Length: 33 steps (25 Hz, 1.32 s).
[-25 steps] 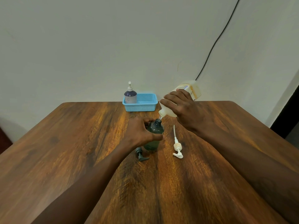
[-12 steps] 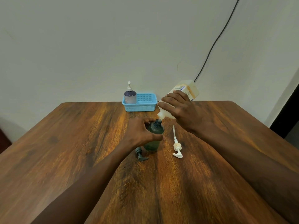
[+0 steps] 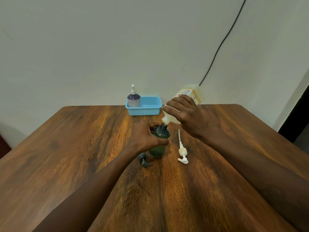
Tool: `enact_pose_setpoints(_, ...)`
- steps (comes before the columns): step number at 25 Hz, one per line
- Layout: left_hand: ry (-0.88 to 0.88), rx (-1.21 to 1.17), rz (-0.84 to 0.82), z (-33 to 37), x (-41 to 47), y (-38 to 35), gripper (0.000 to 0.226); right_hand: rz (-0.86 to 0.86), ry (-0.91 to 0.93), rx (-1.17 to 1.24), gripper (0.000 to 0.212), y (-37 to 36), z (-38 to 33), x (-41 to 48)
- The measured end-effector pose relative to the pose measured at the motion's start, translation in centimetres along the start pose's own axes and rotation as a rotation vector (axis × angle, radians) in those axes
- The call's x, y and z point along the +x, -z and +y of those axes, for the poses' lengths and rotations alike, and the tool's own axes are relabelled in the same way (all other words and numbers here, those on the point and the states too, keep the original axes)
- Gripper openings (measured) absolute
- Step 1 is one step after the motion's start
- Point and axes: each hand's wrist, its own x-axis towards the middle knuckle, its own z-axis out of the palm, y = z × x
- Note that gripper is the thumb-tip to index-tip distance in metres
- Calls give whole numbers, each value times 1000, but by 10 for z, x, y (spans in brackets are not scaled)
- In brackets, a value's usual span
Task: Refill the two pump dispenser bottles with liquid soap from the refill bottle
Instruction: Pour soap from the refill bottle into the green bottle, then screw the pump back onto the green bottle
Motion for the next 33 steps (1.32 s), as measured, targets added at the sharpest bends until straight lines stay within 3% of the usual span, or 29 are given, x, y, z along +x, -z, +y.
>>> enact_pose_setpoints(5,13,-46,36,4,-2,1,63,-88,-215,182,72,-4,1,-9)
enact_pose_setpoints(9,-33,-80,62,8,-3,3,55,-20,-360,412,61,3,-2,-15)
enact_pose_setpoints(12,-72,-86,81,14,-2,3,50,-56,-537,575,67,10,1,-28)
enact_pose_setpoints(16,-100,-79,86,18,0,-2,53,-164,-893,529,87,12,16,-55)
enact_pose_setpoints(20,-106,-65,84,19,5,-11,60,-246,-1077,589,93,11,31,-78)
enact_pose_setpoints(27,-120,-84,51,21,11,-21,63,-350,-1110,695,93,10,40,-95)
enact_pose_setpoints(31,-106,-99,55,21,13,-22,66,-439,-1071,741,114,14,48,-93)
enact_pose_setpoints(33,-100,-107,57,22,12,-21,68,-479,-1060,781,111,15,49,-92)
